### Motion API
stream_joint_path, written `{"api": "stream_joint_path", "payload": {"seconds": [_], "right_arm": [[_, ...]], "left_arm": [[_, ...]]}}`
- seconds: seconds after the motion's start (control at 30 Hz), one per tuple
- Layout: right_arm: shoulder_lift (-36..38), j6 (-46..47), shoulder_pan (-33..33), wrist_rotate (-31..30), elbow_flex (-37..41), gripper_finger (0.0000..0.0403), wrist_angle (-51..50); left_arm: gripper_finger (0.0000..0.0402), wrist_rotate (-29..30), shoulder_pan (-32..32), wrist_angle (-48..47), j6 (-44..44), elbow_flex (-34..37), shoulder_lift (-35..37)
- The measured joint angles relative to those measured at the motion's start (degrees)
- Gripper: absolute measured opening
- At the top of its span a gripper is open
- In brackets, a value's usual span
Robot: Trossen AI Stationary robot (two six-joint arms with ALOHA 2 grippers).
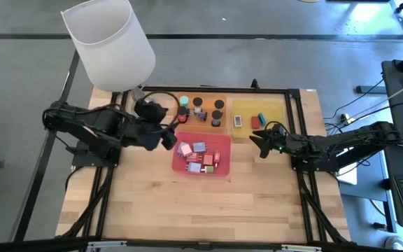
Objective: Pick & Place Office items
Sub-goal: Return to Home Position
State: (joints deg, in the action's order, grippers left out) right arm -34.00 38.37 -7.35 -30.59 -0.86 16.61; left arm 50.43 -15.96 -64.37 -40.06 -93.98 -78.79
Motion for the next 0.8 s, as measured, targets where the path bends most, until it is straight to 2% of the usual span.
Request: {"api": "stream_joint_path", "payload": {"seconds": [0.33, 0.43, 0.57, 0.67, 0.8], "right_arm": [[0.0, 0.09, 0.0, 0.01, 0.0, 0.0183, 0.05], [0.0, 0.09, 0.0, 0.02, -0.02, 0.0183, 0.05], [0.0, 0.09, 0.0, 0.02, -0.02, 0.0183, 0.04], [0.0, 0.09, 0.0, 0.02, -0.02, 0.0183, 0.03], [0.0, 0.09, 0.0, 0.02, -0.02, 0.0183, 0.03]], "left_arm": [[0.0294, -5.62, 14.28, -5.56, -3.54, 0.05, 1.9], [0.0294, -3.84, 18.33, -9.35, -4.57, 0.05, 3.17], [0.0294, -2.01, 22.12, -19.14, -11.54, 0.46, 5.42], [0.0294, -0.03, 24.0, -21.07, -16.87, 4.65, 9.88], [0.0294, -0.19, 24.68, -11.72, -18.27, 15.67, 18.1]]}}
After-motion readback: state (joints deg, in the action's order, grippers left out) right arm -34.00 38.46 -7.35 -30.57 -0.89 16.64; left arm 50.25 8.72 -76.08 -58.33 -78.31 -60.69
